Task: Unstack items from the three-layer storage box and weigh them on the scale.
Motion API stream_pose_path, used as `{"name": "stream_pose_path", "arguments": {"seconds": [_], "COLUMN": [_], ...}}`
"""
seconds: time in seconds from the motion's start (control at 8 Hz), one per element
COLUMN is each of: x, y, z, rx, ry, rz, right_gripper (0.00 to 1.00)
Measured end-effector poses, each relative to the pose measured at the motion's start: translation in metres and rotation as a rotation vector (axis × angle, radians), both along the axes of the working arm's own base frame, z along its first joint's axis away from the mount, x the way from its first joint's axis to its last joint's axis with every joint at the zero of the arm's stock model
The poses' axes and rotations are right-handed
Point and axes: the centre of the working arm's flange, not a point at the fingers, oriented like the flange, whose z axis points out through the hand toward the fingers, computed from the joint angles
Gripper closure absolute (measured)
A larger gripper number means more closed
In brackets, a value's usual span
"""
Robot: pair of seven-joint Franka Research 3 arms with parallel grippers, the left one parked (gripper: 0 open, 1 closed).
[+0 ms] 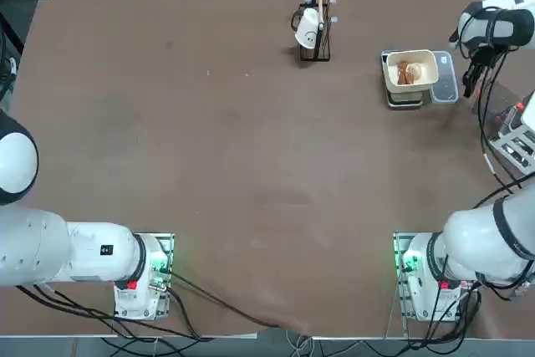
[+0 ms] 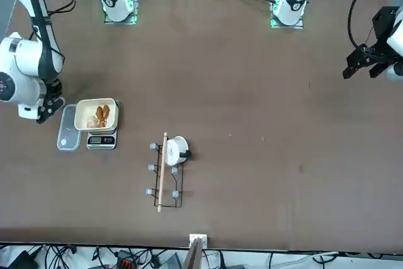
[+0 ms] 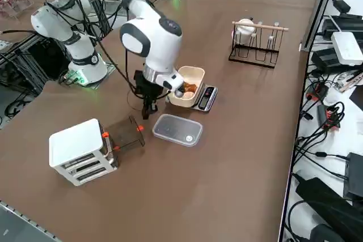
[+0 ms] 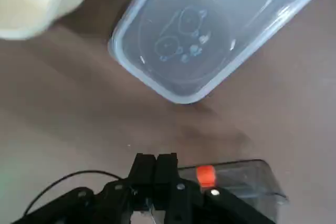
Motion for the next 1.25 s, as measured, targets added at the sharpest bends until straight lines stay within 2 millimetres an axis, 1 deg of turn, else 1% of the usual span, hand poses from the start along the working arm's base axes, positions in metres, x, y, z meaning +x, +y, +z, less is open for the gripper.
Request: {"name": "stream_pose_path", "arguments": {"seconds": [0.25, 0.5, 0.62, 0.88, 1.0, 1.12, 1.25], "x": [-0.010, -0.016, -0.021, -0.035, -0.042, -0.046, -0.048], "y": [-0.017, -0.034, -0.045, -0.073, -0.084, -0.090, -0.092], "z": [-0.009, -0.011, -0.012, -0.012, -0.014, -0.015, -0.016], "rx": [-0.029, -0.071, -0.091, -0.115, -0.113, -0.108, -0.104], "ry": [0.011, 0.028, 0.040, 0.058, 0.069, 0.077, 0.071], "rz": [0.023, 0.052, 0.060, 0.048, 0.042, 0.042, 0.044], "right_gripper": [0.98, 0.98, 0.98, 0.98, 0.98, 0.98, 0.98]}}
